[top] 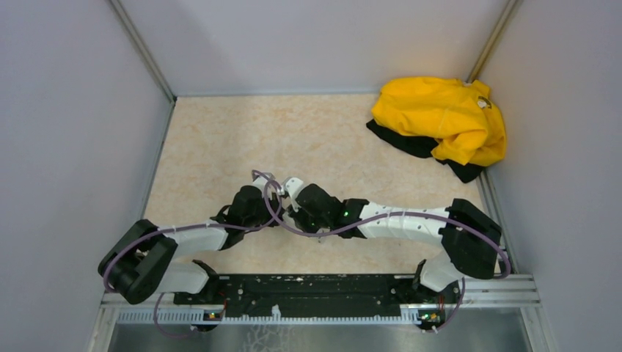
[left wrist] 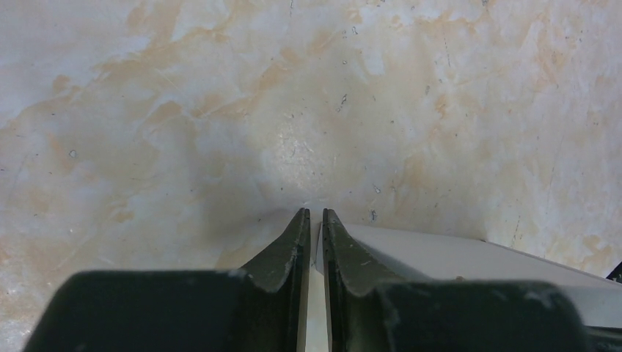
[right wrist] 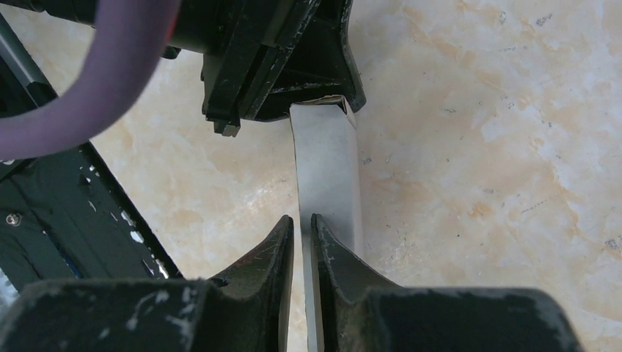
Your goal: Fold the paper box
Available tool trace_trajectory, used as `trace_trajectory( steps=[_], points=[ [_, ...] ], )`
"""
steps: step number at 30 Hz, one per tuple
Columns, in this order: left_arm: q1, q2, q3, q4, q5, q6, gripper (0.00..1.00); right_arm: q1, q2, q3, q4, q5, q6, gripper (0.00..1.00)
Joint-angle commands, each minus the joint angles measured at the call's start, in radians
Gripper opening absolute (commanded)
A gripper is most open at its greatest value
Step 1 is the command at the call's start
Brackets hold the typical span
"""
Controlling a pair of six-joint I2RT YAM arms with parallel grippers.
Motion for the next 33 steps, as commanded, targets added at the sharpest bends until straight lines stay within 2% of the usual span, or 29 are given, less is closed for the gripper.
trace_trajectory(
  steps=[1, 12, 18, 22, 26, 29, 33],
  points=[
    [-0.002, -0.002, -0.017, 0.079, 0.078, -0.033, 0.17, -0.024, 0.030, -0.084, -0.075, 0.017, -0.009, 0.14],
    [-0.041, 0.005, -0.044, 0.115, 0.085, -0.067, 0.16, -0.067, -0.017, -0.119, -0.101, 0.001, -0.059, 0.14],
    [-0.041, -0.228, -0.048, -0.035, 0.011, -0.041, 0.15, -0.067, -0.022, -0.143, -0.087, -0.004, -0.052, 0.13],
    [-0.041, -0.359, -0.029, -0.084, 0.008, -0.002, 0.00, -0.068, -0.019, -0.147, -0.082, -0.010, -0.050, 0.13],
    [-0.041, -0.403, 0.005, -0.121, 0.048, 0.009, 0.00, -0.069, -0.026, -0.149, -0.082, -0.011, -0.049, 0.13],
    [-0.041, -0.410, -0.023, -0.066, 0.083, -0.003, 0.00, -0.071, -0.025, -0.151, -0.076, -0.016, -0.046, 0.13],
    [-0.054, -0.440, -0.145, 0.109, 0.124, -0.015, 0.00, -0.075, -0.025, -0.161, -0.060, -0.026, -0.037, 0.13]
  ],
)
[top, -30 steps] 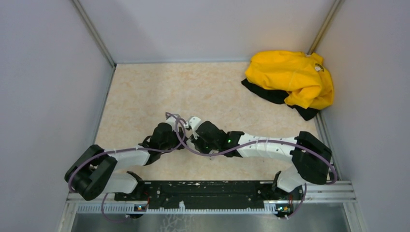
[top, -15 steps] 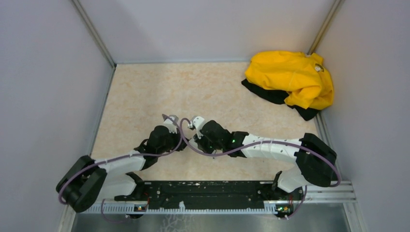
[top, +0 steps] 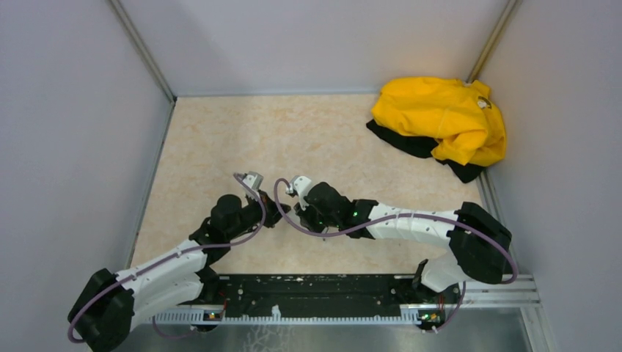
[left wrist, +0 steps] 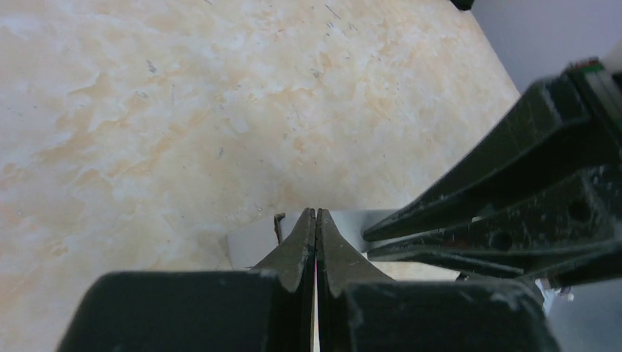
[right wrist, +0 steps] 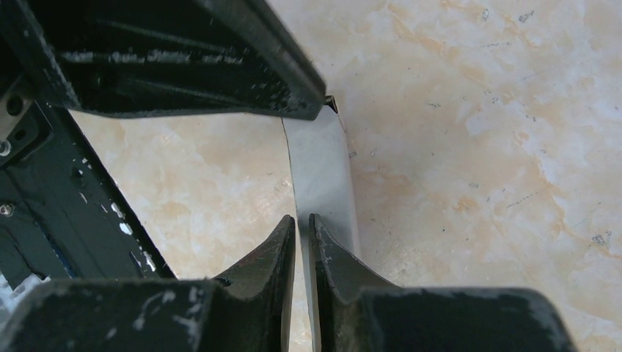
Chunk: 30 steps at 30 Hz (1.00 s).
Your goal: Fold the paper box
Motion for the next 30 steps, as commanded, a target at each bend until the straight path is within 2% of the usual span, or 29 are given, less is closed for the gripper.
trace_trajectory(
  steps=[1, 7, 16, 30],
  points=[
    [-0.021, -0.039, -0.122, 0.185, 0.072, -0.001, 0.00, -0.025, 0.041, -0.072, -0.131, 0.021, -0.006, 0.12],
    [-0.059, -0.084, -0.202, 0.302, 0.061, 0.033, 0.00, -0.030, 0.044, -0.080, -0.124, 0.013, -0.004, 0.12],
    [-0.068, -0.199, -0.192, 0.262, 0.022, 0.081, 0.00, -0.038, 0.039, -0.086, -0.123, 0.005, -0.006, 0.12],
    [-0.068, -0.088, -0.198, 0.362, -0.016, 0.166, 0.00, -0.038, 0.035, -0.108, -0.109, -0.003, 0.001, 0.12]
  ],
)
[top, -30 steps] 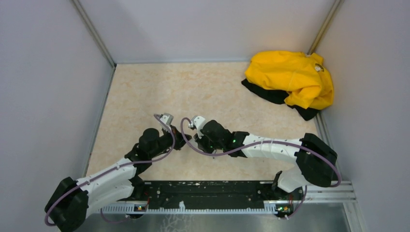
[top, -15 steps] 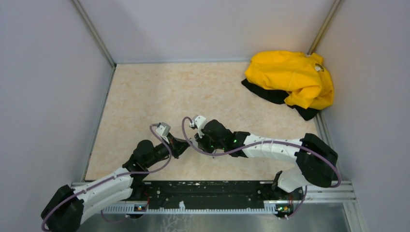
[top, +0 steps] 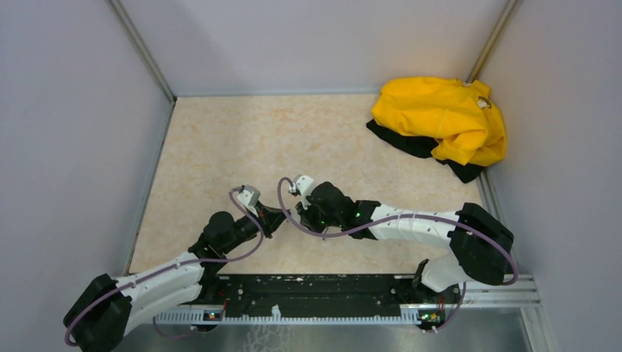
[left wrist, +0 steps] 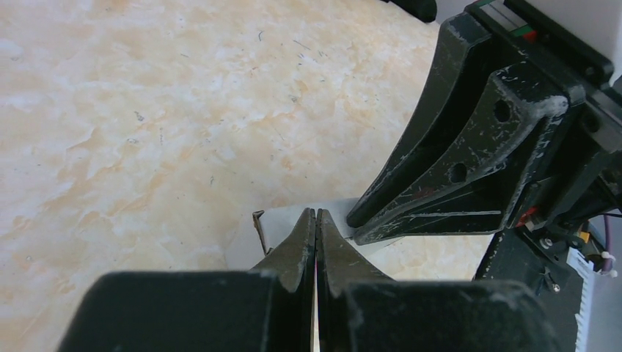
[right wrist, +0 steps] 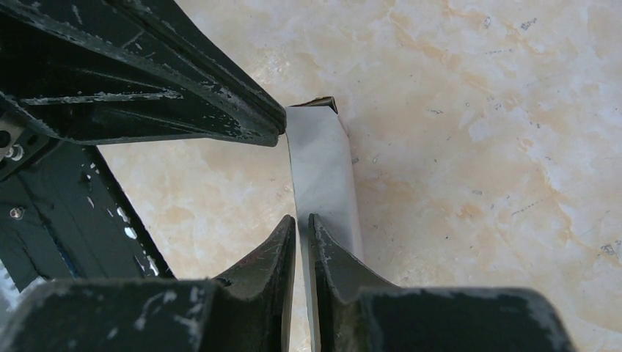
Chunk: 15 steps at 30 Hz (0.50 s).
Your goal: Fold the paper box
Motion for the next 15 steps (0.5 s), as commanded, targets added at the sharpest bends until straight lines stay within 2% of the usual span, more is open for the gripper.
trace_trajectory(
  steps=[1, 7, 15],
  points=[
    [-0.004, 0.023, 0.007, 0.070, -0.016, 0.045, 0.00, -0.020, 0.048, -0.069, -0.168, 0.027, -0.003, 0.12],
    [-0.004, 0.078, 0.008, 0.089, -0.035, 0.047, 0.01, -0.020, 0.048, -0.075, -0.165, 0.025, -0.003, 0.12],
    [-0.004, 0.236, 0.007, 0.136, -0.037, 0.021, 0.01, -0.020, 0.040, -0.083, -0.162, 0.021, 0.000, 0.12]
  ],
)
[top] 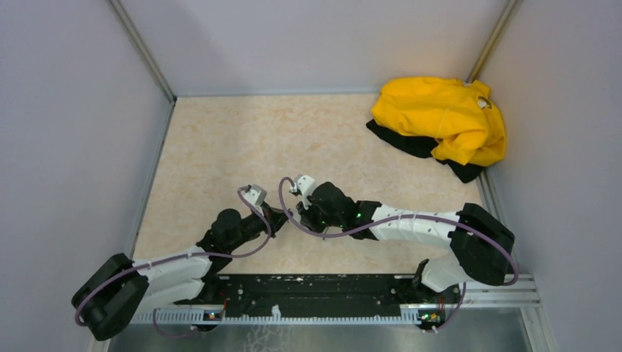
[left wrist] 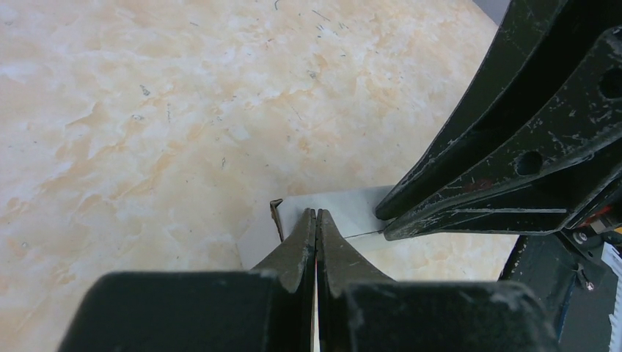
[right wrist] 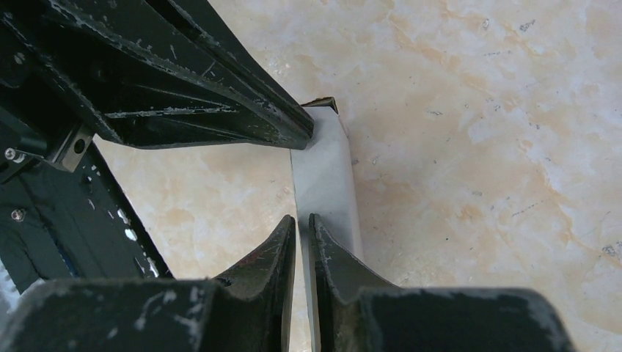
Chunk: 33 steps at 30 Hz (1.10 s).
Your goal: Fold the paper box
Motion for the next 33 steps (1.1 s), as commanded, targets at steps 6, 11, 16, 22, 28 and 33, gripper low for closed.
trace_trajectory(
  steps=[6, 11, 16, 22, 28, 33],
  points=[
    [-0.005, 0.143, 0.004, 0.026, -0.029, -0.052, 0.00, -0.018, 0.035, -0.075, -0.180, 0.026, 0.000, 0.12],
    [-0.005, 0.154, -0.024, 0.009, -0.054, -0.102, 0.00, -0.018, 0.033, -0.077, -0.177, 0.022, 0.000, 0.12],
    [-0.006, 0.162, -0.057, 0.010, -0.059, -0.148, 0.00, -0.017, 0.034, -0.079, -0.176, 0.018, 0.002, 0.12],
    [-0.014, 0.191, -0.099, -0.008, -0.086, -0.251, 0.00, -0.018, 0.031, -0.076, -0.181, 0.021, 0.003, 0.12],
    [-0.021, 0.276, -0.105, 0.002, -0.097, -0.315, 0.00, -0.018, 0.028, -0.076, -0.186, 0.021, 0.002, 0.12],
    [-0.023, 0.354, -0.131, 0.088, -0.068, -0.341, 0.00, -0.018, 0.023, -0.074, -0.193, 0.026, 0.000, 0.12]
  ],
)
